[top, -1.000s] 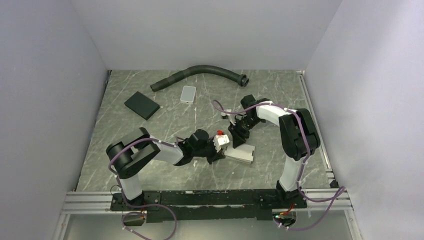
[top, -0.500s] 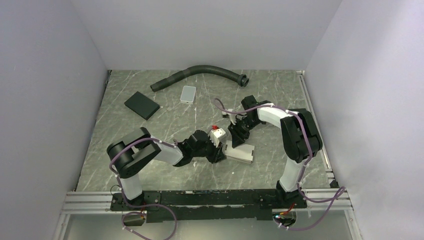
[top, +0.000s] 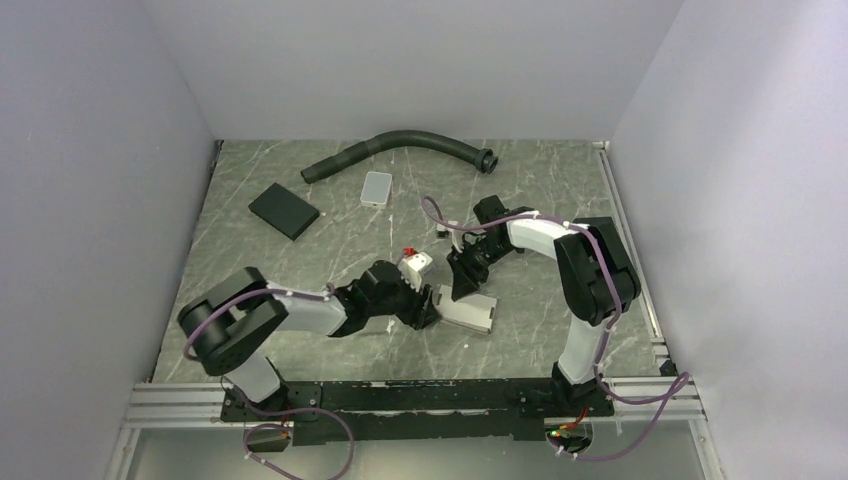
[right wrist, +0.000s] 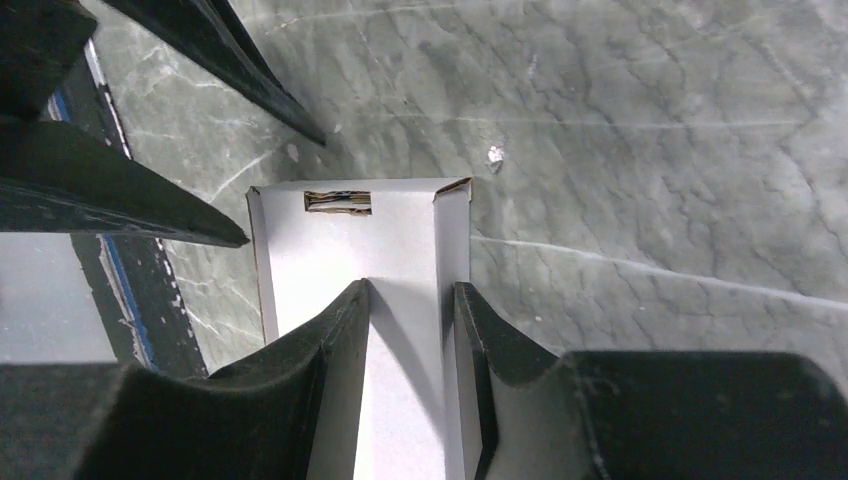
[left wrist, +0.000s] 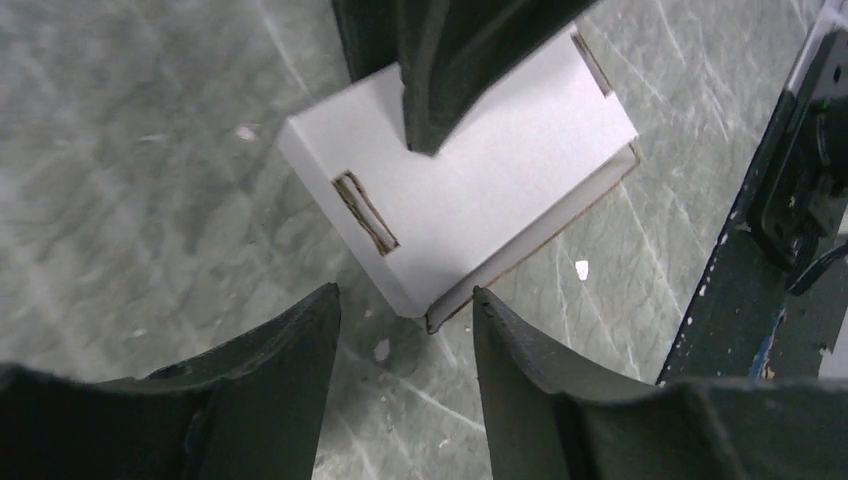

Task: Fold the paper box
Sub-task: Close the paper box at the center of the board.

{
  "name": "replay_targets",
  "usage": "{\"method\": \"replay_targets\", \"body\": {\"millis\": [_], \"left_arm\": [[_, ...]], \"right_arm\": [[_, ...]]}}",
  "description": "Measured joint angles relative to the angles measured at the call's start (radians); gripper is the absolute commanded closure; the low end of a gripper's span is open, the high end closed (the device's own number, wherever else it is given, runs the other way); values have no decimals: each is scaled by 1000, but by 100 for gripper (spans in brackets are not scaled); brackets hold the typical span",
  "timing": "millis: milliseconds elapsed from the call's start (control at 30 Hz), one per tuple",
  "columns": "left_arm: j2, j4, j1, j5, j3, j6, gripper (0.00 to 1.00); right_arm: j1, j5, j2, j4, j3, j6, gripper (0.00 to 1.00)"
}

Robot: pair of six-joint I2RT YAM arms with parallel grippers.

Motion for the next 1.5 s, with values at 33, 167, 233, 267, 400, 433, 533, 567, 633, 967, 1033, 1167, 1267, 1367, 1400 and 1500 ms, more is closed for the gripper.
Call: {"method": "replay_targets", "body": {"millis": [33, 167, 233, 267, 400, 433, 533, 567, 633, 967, 1033, 1167, 1267, 1367, 1400, 1500], "left_arm": [[-26, -18, 5, -8, -6, -7, 38], [-138, -85, 21, -59, -10, -24, 33], [-190, -111, 24, -79, -11, -29, 33], [-206, -119, 25, -82, -11, -29, 35], [-260, -118, 27, -65, -53, -32, 39], [-266, -115, 27, -52, -67, -37, 41], [-267, -89, 27, -2, -119, -82, 43], [-264, -64, 27, 17, -139, -109, 44], [-244, -9, 24, 51, -170, -171, 43], [-83, 123, -32, 68, -113, -470, 31], [-22, 163, -32, 53, -97, -551, 30], [93, 227, -31, 35, -57, -735, 31], [158, 275, -33, 28, -26, -866, 33], [201, 309, -31, 26, -10, -973, 40], [212, 311, -28, 26, -6, -1003, 41], [229, 297, -12, 31, 6, -1077, 51]], "right_arm": [[3, -6, 2, 3, 0, 2, 77], [5, -18, 5, 7, -1, 9, 73], [5, -22, 5, 7, -1, 9, 69], [5, -24, 5, 7, -1, 9, 68], [5, -41, 7, 7, -2, 10, 57], [4, -45, 7, 6, -2, 10, 55], [4, -49, 7, 6, -4, 10, 47], [4, -50, 7, 5, -6, 8, 45], [2, -54, 7, -1, -8, 5, 41], [-40, -67, -5, -5, -20, 10, 39], [-48, -67, -6, -3, -23, 14, 40], [-66, -68, -11, 10, -35, 30, 45], [-77, -65, -11, 17, -39, 36, 53], [-91, -58, -11, 22, -43, 43, 56], [-93, -57, -11, 24, -43, 44, 57], [-97, -55, -11, 31, -45, 53, 58]]}}
